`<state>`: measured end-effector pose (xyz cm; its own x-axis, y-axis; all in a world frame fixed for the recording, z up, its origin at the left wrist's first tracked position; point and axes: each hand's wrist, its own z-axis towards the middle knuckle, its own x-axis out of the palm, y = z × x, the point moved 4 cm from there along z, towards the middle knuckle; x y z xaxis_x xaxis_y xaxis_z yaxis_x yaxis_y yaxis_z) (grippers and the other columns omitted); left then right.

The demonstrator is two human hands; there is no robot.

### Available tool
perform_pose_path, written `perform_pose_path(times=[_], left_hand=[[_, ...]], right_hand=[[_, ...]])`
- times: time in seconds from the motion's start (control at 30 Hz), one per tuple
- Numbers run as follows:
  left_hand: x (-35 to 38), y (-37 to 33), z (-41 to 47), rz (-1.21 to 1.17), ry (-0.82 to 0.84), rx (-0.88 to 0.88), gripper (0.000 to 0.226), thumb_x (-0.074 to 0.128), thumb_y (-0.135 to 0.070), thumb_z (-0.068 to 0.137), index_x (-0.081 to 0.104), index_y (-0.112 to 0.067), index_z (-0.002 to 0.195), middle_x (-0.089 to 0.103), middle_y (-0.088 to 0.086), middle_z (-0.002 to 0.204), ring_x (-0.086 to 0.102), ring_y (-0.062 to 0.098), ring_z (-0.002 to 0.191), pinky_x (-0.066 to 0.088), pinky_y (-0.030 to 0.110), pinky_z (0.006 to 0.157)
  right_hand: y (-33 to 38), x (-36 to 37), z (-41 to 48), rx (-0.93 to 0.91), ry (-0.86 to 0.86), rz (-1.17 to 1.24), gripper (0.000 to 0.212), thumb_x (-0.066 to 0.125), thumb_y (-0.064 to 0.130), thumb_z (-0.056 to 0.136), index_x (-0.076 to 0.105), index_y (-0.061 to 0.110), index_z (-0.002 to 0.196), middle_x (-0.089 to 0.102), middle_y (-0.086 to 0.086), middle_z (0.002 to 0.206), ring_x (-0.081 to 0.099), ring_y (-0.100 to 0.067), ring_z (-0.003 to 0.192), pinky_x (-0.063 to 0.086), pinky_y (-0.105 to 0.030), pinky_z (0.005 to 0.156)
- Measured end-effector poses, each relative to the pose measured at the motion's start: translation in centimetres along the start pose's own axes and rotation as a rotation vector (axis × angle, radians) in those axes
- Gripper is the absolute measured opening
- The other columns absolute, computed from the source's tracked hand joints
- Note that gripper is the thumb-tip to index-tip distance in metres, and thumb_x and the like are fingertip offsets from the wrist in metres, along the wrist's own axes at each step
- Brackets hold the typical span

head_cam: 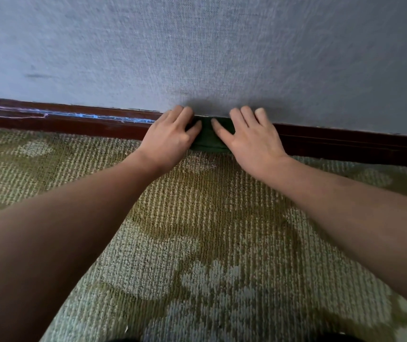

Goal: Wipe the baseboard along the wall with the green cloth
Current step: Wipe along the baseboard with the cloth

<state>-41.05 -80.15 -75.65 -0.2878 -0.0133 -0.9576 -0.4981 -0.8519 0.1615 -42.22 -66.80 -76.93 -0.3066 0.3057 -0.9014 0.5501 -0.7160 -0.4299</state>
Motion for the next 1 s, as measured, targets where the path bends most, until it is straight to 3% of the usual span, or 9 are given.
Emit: perform_pose_path(times=[0.17, 0.6, 0.83, 1.0], left_hand=[[0.5, 0.2, -0.4, -0.009, 0.005, -0.004, 0.047, 0.073, 0.014, 0.057, 0.063, 0.013, 0.103, 0.058, 0.03, 0.081, 0.059, 0.042, 0.073, 0.052, 0.044, 0.062], [0.9, 1.6, -1.4, 0.035, 0.045, 0.015, 0.045, 0.071, 0.015, 0.061, 0.062, 0.013, 0.104, 0.058, 0.03, 0.085, 0.058, 0.043, 0.075, 0.052, 0.046, 0.062], [1.4, 1.0, -1.1, 0.02, 0.085, -0.008, 0.046, 0.068, 0.011, 0.066, 0.059, 0.011, 0.112, 0.057, 0.031, 0.092, 0.056, 0.044, 0.084, 0.05, 0.048, 0.071], [1.7, 1.3, -1.0, -0.04, 0.144, -0.086, 0.043, 0.058, 0.001, 0.082, 0.053, 0.003, 0.124, 0.052, 0.025, 0.105, 0.047, 0.039, 0.098, 0.041, 0.046, 0.081]], right_hand=[[0.1, 0.5, 0.0, -0.007, 0.031, 0.027, 0.06, 0.037, 0.009, 0.09, 0.015, 0.015, 0.145, 0.036, -0.016, 0.125, 0.033, -0.031, 0.116, 0.029, -0.041, 0.095], [1.2, 0.3, 1.3, -0.049, -0.011, 0.03, 0.06, 0.041, 0.01, 0.092, 0.014, 0.014, 0.146, 0.035, -0.014, 0.126, 0.032, -0.03, 0.117, 0.026, -0.04, 0.098], [1.1, 0.8, 0.5, -0.059, 0.038, 0.016, 0.062, 0.041, 0.012, 0.091, 0.011, 0.015, 0.146, 0.033, -0.014, 0.126, 0.031, -0.03, 0.116, 0.025, -0.041, 0.098], [1.1, 1.1, 0.9, -0.044, 0.118, 0.123, 0.069, 0.047, 0.01, 0.09, 0.007, 0.018, 0.146, 0.027, -0.016, 0.133, 0.024, -0.031, 0.122, 0.02, -0.039, 0.1]])
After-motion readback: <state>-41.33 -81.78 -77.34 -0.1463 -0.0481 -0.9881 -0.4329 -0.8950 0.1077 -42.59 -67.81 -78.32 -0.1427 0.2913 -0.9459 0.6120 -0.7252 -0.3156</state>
